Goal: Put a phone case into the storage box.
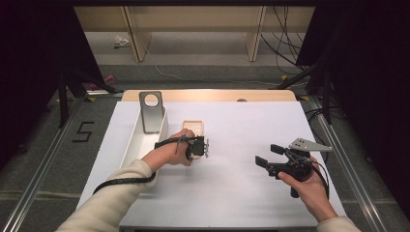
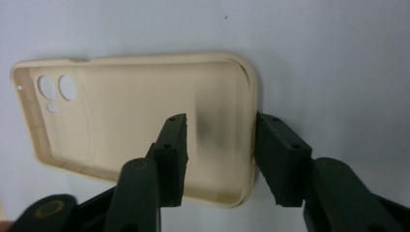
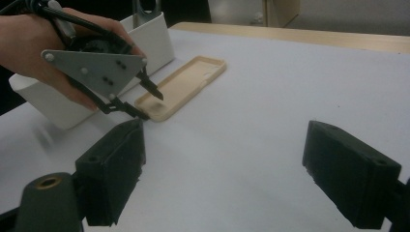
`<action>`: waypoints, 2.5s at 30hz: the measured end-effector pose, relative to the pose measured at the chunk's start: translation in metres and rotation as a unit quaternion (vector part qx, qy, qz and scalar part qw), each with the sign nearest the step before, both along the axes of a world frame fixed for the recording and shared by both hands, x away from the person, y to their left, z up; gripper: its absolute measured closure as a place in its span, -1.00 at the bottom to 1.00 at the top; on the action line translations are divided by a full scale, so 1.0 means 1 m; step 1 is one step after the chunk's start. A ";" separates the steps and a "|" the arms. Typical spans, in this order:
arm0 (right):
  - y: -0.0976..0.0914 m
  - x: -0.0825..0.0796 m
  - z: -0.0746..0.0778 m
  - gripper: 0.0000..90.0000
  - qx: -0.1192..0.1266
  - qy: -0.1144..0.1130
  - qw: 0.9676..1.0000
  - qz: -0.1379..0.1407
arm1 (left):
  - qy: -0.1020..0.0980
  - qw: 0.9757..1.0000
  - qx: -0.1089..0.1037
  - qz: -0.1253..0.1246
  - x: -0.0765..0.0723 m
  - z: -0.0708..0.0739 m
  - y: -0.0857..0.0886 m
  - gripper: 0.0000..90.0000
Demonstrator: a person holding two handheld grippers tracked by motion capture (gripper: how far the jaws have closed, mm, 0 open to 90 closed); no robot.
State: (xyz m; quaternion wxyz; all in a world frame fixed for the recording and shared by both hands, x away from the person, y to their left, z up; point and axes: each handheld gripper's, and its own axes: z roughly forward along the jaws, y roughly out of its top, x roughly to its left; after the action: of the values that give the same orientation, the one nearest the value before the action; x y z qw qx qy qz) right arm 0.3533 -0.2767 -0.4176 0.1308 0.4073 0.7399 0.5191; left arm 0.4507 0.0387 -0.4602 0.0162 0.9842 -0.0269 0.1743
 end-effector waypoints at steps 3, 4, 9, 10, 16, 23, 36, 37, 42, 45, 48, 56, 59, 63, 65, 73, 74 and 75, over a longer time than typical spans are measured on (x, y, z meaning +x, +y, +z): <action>0.000 0.000 0.000 -0.64 0.000 0.000 1.000 0.000 | 0.007 1.000 0.004 -0.003 -0.001 0.000 -0.001 0.40; 0.000 0.000 0.000 -0.64 0.000 0.000 1.000 0.000 | 0.008 1.000 0.005 -0.004 -0.001 0.000 -0.001 0.43; 0.000 0.000 0.000 -0.64 -0.001 0.000 1.000 0.000 | 0.014 1.000 0.009 -0.006 -0.002 0.000 -0.002 0.57; 0.000 0.000 0.000 -0.64 -0.001 0.000 1.000 0.000 | 0.015 1.000 0.009 -0.007 -0.002 -0.001 -0.002 0.59; 0.000 0.000 0.000 -0.64 -0.001 0.000 1.000 0.000 | 0.022 1.000 0.013 -0.012 -0.003 -0.001 -0.002 0.75; 0.000 0.000 0.000 -0.64 -0.002 0.000 1.000 0.000 | 0.019 1.000 0.019 -0.015 -0.005 -0.001 -0.003 0.81; 0.000 0.000 0.000 -0.64 -0.001 0.000 1.000 0.000 | 0.018 0.999 0.018 -0.021 -0.006 -0.001 -0.002 0.87; 0.000 0.000 0.000 -0.64 -0.001 0.000 1.000 0.000 | 0.018 0.999 0.019 -0.022 -0.006 -0.001 -0.003 0.87; 0.000 0.000 0.000 -0.64 -0.001 0.000 1.000 0.000 | 0.019 0.999 0.013 -0.026 -0.007 -0.002 -0.002 0.90; -0.001 0.000 0.000 -0.64 0.000 -0.001 1.000 -0.001 | 0.013 0.999 0.015 -0.031 -0.010 0.001 -0.003 0.93; -0.001 0.000 0.000 -0.64 -0.001 -0.001 1.000 -0.001 | -0.003 0.999 0.009 -0.041 -0.016 0.008 -0.005 0.94; 0.000 0.000 0.000 -0.64 0.000 -0.001 1.000 -0.002 | -0.028 0.997 -0.024 -0.063 -0.042 0.032 -0.008 0.94; 0.000 0.000 0.000 -0.64 0.000 -0.001 1.000 -0.001 | -0.027 0.997 -0.032 -0.064 -0.057 0.037 -0.007 0.95; 0.001 0.000 0.000 -0.64 0.000 0.000 1.000 -0.001 | -0.027 0.996 -0.052 -0.063 -0.075 0.038 -0.005 0.95; 0.001 0.000 0.000 -0.64 0.000 0.000 1.000 -0.002 | -0.030 0.995 -0.059 -0.068 -0.084 0.036 -0.003 0.95; 0.005 0.000 0.001 -0.64 0.007 0.002 1.000 0.002 | -0.043 0.992 -0.068 -0.098 -0.116 0.036 0.000 0.95; 0.007 0.001 0.001 -0.64 0.012 0.003 1.000 0.003 | -0.042 0.992 -0.068 -0.100 -0.119 0.036 0.000 0.95; 0.008 0.001 0.001 -0.64 0.013 0.003 1.000 0.004 | -0.042 0.992 -0.067 -0.100 -0.122 0.036 0.000 0.95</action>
State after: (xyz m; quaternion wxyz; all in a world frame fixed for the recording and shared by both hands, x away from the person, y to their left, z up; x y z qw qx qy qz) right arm 0.3544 -0.2686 -0.4165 0.1212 0.4073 0.7350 0.5284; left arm 0.3288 0.0384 -0.4241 0.0981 0.9649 -0.1144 0.2149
